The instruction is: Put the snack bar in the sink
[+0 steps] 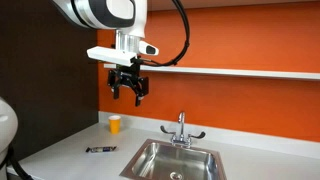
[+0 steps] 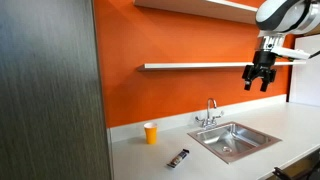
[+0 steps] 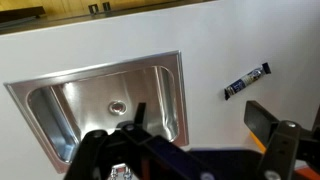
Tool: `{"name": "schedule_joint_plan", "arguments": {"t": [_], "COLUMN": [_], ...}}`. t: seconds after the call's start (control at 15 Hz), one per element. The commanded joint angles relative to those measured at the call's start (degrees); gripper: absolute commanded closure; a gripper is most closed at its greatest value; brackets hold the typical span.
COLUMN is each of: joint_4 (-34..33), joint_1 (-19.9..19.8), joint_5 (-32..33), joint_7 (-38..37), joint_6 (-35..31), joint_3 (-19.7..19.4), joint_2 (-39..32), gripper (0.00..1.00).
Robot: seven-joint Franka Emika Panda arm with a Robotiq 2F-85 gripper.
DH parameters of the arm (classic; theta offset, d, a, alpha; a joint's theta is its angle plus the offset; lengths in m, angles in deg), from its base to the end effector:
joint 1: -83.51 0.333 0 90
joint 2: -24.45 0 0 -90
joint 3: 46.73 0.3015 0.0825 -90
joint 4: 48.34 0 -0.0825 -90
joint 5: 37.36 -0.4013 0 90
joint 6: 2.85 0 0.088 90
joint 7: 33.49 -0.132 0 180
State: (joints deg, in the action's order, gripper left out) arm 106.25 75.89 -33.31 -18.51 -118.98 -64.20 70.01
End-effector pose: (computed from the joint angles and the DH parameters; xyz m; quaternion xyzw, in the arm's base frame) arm 0.3248 -0.1446 0.4186 -0.9952 0.0356 -0.0716 0.0564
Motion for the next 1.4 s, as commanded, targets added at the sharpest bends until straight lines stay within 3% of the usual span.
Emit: {"name": "schedule_joint_plan", "arguments": {"t": [0.0, 1.33], "joint_4": [-0.1, -6.6], "joint_1": [-0.7, 14.7], "joint_5": [-0.6, -4.4], "joint_7": [0.5, 1.8], "joint_6": [0.1, -8.5], "joint_3": [0.6, 12.9], "joint_2": [-0.2, -21.2], "gripper": [0.00, 0.00]}}
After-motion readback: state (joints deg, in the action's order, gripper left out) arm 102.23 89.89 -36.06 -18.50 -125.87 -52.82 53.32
